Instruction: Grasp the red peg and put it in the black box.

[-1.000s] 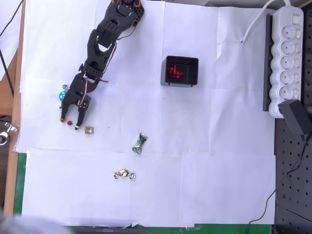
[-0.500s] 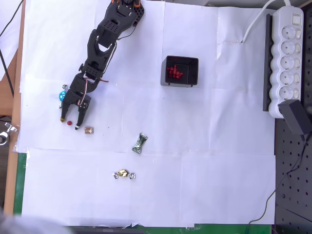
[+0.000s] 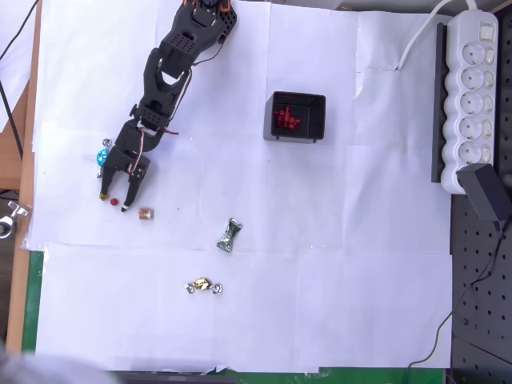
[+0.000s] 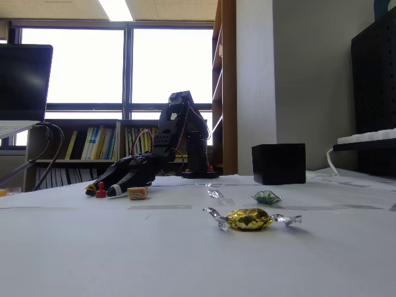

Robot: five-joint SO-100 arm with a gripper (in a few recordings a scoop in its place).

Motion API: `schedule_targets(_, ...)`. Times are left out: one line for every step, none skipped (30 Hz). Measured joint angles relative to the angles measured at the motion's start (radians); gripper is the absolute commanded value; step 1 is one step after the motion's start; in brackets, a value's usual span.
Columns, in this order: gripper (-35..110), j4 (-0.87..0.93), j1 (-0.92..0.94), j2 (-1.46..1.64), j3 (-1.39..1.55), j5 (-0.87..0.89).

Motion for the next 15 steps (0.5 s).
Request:
schedule_targets(20,0.000,-0.005,0.000,0.000,0.000)
schedule_targets(20,0.000,-0.008,0.000,0.000,0.000)
schedule_targets(20,0.000,-0.009,0.000,0.000,0.000)
schedule_targets(20,0.000,-0.009,0.000,0.002,0.000)
schedule_targets(20,0.000,-0.009,0.000,0.003,0.006)
schedule_targets(20,0.000,-0.009,0.000,0.003,0.012)
schedule_targets(20,0.000,-0.012,0.000,0.003,0.015)
schedule_targets(20,0.000,-0.014,0.000,0.003,0.017)
schedule_targets(20,0.000,-0.014,0.000,0.003,0.018)
schedule_targets(20,0.000,-0.015,0.000,0.003,0.018)
schedule_targets(20,0.000,-0.015,0.000,0.003,0.018)
schedule_targets(20,0.000,-0.015,0.000,0.003,0.018)
schedule_targets(20,0.000,-0.015,0.000,0.003,0.018)
schedule_targets(20,0.000,-0.017,0.000,0.003,0.018)
schedule_targets(20,0.000,-0.017,0.000,0.003,0.018)
